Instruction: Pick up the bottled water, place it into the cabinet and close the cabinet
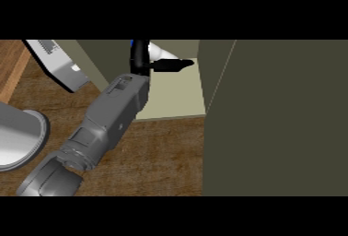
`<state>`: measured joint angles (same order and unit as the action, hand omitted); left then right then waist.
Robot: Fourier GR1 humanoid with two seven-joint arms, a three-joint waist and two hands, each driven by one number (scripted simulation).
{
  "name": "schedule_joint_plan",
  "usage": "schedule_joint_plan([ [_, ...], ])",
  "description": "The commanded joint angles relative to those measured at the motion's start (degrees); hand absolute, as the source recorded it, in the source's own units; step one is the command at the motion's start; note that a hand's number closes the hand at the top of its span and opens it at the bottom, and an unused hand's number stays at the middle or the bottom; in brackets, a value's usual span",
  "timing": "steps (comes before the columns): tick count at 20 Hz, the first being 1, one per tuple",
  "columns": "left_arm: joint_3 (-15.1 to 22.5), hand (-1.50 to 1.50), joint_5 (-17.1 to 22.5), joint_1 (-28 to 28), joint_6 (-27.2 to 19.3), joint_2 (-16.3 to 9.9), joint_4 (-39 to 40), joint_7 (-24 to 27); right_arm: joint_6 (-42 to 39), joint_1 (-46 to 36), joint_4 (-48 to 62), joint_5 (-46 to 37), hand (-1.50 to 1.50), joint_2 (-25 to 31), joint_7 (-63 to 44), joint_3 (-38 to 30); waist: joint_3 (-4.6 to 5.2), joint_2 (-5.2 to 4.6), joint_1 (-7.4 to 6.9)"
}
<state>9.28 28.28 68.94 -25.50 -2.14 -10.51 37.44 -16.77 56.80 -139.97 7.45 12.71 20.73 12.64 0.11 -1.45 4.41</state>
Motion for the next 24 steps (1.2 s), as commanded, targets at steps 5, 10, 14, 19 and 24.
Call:
schedule_joint_plan([
  [5,-1.7,-1.5,0.4,-1.0,3.5,2.1,-2.1,1.5,1.8,2.4,-7.6,1.7,-1.5,-1.1,-6.0,2.1,-0.04,1.05,-2.62],
  [10,1.1,-1.5,1.4,-4.7,3.0,2.1,-8.3,-0.2,0.9,1.5,-4.0,1.4,-1.5,-1.2,-4.4,1.6,-0.09,1.58,-3.23],
  [14,7.7,-1.5,6.0,-11.9,4.0,2.1,-17.3,-2.0,3.1,-2.5,-6.5,4.4,-1.5,-1.3,-10.4,0.8,-0.08,1.77,-3.65],
  [19,9.9,-1.5,6.4,-19.5,8.6,2.1,-27.6,-3.6,4.5,-1.3,-4.3,-0.7,-1.5,-3.8,-7.0,4.3,-0.09,2.14,-4.82],
  [24,16.6,-1.5,8.7,-29.6,12.6,2.1,-37.5,-1.6,4.3,0.8,-8.2,-0.1,-1.5,-2.4,-8.9,4.8,-0.06,1.95,-4.18],
])
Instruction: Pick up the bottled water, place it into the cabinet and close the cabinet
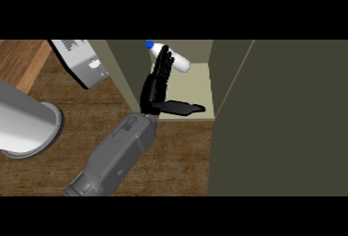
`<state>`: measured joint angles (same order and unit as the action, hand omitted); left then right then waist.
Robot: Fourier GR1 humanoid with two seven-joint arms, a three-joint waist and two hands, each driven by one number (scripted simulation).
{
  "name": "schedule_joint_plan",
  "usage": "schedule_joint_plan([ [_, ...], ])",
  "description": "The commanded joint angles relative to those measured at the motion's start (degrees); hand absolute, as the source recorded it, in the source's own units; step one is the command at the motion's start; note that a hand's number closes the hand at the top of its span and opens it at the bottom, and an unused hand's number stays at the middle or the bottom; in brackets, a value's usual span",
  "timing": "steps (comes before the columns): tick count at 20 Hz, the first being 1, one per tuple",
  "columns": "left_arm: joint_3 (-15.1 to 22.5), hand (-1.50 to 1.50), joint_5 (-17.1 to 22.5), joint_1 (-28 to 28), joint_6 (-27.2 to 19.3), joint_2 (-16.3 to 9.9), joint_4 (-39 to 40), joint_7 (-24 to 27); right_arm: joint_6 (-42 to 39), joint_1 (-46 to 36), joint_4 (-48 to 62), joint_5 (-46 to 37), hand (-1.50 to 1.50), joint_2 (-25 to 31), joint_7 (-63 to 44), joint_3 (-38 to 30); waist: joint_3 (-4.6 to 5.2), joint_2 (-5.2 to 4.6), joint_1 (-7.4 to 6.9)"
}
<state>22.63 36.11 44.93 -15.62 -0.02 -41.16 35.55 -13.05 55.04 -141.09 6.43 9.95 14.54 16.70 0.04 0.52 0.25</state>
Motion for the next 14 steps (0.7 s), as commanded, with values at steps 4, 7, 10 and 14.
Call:
schedule_joint_plan([
  [4,5.5,-1.5,-1.2,-11.4,0.8,0.0,-15.5,0.4,2.9,2.6,-9.2,-3.6,-1.5,-0.5,-5.9,5.0,0.04,-0.16,-0.32],
  [7,8.8,-1.5,-2.6,-17.2,0.3,-1.6,-24.7,-3.2,1.7,0.3,-6.7,-1.5,-1.5,1.2,-3.8,-0.1,-0.02,-0.11,-0.66],
  [10,10.8,-1.5,-2.8,-24.3,1.3,-4.1,-31.1,-3.4,-0.2,1.7,-7.2,-4.5,-1.5,3.2,-3.1,2.4,-0.01,-0.01,-0.72],
  [14,10.1,1.5,-1.2,-27.5,2.7,-8.6,-37.9,-7.9,-4.4,2.1,-6.9,-7.5,1.5,7.5,-0.7,3.6,-0.01,0.02,-0.75],
])
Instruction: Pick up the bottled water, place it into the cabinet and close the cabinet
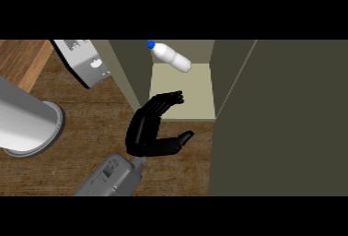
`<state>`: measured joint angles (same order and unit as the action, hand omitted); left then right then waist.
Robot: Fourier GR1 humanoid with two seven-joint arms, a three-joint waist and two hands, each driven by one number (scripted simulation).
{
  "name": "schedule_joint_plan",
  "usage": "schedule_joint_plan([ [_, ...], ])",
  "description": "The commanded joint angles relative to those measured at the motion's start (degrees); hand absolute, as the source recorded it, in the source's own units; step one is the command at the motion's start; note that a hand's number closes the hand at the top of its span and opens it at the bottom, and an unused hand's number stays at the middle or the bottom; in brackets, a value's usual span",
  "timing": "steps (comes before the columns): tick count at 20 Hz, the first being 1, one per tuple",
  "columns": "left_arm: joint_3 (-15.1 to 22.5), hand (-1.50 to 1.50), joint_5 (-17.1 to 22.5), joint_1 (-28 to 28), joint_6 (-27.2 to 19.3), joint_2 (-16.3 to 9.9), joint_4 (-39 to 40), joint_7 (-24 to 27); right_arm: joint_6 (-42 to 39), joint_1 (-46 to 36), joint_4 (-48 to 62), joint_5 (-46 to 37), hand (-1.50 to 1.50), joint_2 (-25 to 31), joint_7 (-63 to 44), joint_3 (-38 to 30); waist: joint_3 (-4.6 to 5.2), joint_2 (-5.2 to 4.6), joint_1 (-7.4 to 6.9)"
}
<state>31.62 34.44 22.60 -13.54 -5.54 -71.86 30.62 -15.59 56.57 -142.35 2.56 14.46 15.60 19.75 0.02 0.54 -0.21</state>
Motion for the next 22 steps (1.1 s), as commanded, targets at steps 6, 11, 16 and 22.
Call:
schedule_joint_plan([
  [6,1.0,1.5,0.6,-15.2,1.1,-10.4,-17.6,-2.9,-6.4,2.3,-6.0,-8.1,1.5,9.4,-1.2,3.4,0.05,0.23,-0.51],
  [11,-1.8,-1.5,1.4,-20.7,-0.4,-13.1,-23.0,-2.0,-8.0,0.2,-9.5,-11.4,1.5,12.6,-0.5,6.2,0.11,0.36,-0.34],
  [16,-4.2,-1.5,4.2,-27.2,2.9,-16.3,-27.1,-0.6,-7.8,-1.9,-8.4,-14.8,1.5,13.4,-1.3,14.1,0.19,0.3,-0.28],
  [22,-10.0,-1.5,10.0,-32.3,6.9,-21.4,-30.4,-1.7,-8.7,-6.6,-11.3,-15.4,1.5,16.4,-6.6,21.7,0.51,0.64,-1.84],
])
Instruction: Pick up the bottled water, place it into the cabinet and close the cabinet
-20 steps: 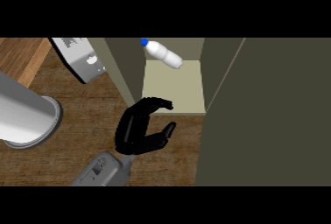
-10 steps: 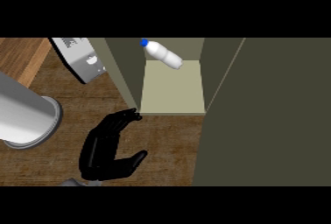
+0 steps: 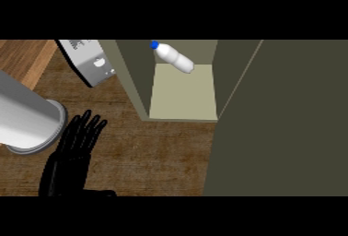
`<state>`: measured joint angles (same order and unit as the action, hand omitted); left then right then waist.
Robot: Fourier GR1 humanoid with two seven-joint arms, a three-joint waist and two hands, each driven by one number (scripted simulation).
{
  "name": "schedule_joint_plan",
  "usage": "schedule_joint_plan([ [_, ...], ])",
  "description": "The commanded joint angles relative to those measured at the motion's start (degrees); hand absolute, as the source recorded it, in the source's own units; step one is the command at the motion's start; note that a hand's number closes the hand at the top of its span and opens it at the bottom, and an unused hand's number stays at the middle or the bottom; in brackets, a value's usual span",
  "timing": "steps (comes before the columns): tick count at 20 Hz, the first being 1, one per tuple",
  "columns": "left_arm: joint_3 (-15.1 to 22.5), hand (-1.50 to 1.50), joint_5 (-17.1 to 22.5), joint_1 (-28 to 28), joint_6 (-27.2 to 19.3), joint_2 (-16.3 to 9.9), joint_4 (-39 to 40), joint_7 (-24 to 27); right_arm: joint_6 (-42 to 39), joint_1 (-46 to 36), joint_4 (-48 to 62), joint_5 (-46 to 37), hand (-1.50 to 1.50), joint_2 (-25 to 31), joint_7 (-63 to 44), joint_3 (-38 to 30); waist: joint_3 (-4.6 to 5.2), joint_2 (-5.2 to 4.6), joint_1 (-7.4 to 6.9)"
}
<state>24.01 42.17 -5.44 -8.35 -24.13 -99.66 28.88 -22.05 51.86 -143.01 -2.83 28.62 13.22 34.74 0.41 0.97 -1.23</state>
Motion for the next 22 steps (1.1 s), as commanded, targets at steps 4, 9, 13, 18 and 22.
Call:
schedule_joint_plan([
  [4,-5.0,-1.5,4.6,-5.1,4.6,-5.0,-3.1,-0.2,-2.5,-6.6,-9.9,-11.1,1.5,4.3,-7.9,8.7,0.34,0.04,-1.19],
  [9,-7.3,-1.5,6.4,-8.2,7.6,-8.2,-6.0,-0.3,-0.3,-9.7,-7.9,-6.4,1.5,2.1,-9.5,13.1,0.5,-0.09,-3.14],
  [13,-9.1,-1.5,8.2,-9.0,9.7,-9.6,-5.9,-0.7,2.4,-10.5,-5.4,-1.9,1.5,-1.8,-9.7,16.4,0.41,-1.04,-3.7],
  [18,-10.9,-1.5,10.1,-10.6,14.0,-12.3,-5.7,-1.0,1.7,-13.3,-3.5,0.4,1.5,-2.3,-9.6,17.1,0.44,-1.46,-5.75],
  [22,-12.2,-1.5,10.9,-11.3,16.1,-13.9,-6.5,-1.1,2.1,-14.8,-3.7,1.5,1.5,-1.8,-12.3,15.8,0.55,-1.77,-7.26],
])
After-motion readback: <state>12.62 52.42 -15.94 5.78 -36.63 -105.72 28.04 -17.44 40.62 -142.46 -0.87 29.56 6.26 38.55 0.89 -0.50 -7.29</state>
